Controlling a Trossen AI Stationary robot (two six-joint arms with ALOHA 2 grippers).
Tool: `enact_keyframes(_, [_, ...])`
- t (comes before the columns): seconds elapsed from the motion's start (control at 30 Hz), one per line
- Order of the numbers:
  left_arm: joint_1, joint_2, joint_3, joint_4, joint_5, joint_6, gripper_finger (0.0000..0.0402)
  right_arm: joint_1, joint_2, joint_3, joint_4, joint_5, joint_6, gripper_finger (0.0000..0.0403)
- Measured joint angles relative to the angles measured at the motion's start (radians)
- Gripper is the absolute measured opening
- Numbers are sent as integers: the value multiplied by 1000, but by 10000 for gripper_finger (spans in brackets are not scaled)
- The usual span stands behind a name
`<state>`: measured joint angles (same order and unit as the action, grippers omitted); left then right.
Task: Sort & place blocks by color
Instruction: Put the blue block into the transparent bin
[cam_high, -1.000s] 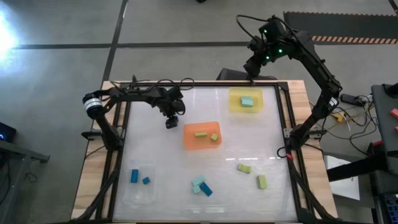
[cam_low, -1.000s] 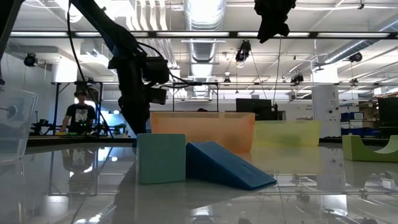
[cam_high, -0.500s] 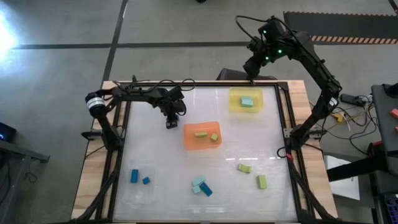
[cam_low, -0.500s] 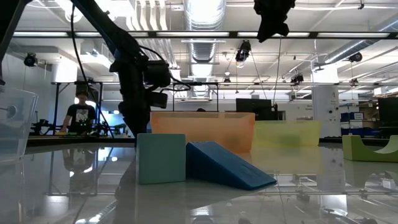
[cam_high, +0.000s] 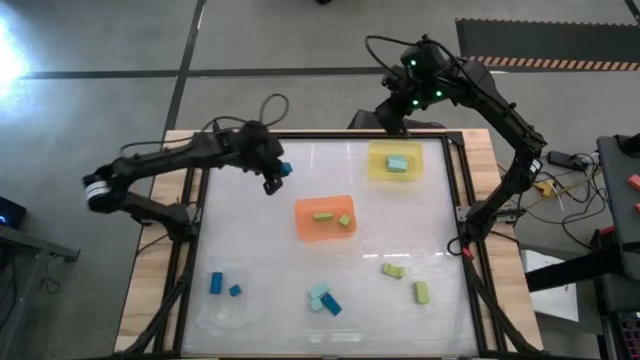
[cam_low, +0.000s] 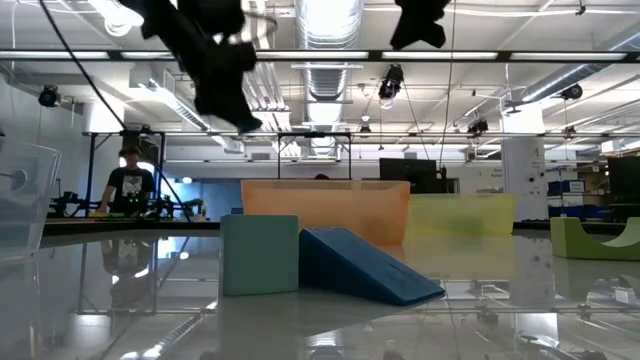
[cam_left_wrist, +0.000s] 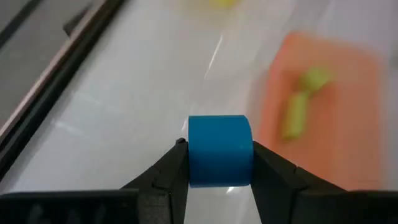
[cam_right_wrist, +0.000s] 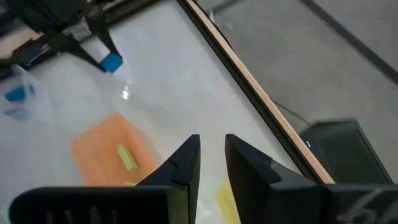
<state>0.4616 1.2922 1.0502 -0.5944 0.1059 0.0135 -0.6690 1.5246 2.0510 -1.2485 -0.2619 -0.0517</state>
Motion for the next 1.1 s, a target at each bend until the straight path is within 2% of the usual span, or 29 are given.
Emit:
enact_keyframes(0.23, [-143,-228,-12,-111,17,-295,118,99,0,0,136,1,61,57])
enact_keyframes(0.47, [-394,-337,-30,-309,28,-676,118,171,2,-1,187,20,94,56])
enact_keyframes(0.57, [-516,-342,-30,-387,49,-837,118,200,9,-1,187,77,107,56])
enact_keyframes(0.7, [-675,-322,-30,-417,188,-1015,118,221,15,-2,187,89,120,56])
enact_keyframes(0.8, [-805,-294,-31,-419,243,-1126,118,229,16,-2,185,89,149,56])
enact_keyframes(0.93, [-952,-256,-43,-419,278,-1195,118,246,20,-2,185,89,164,56])
enact_keyframes(1.1, [-1044,-175,-108,-414,272,-1206,118,276,24,-3,185,92,184,56])
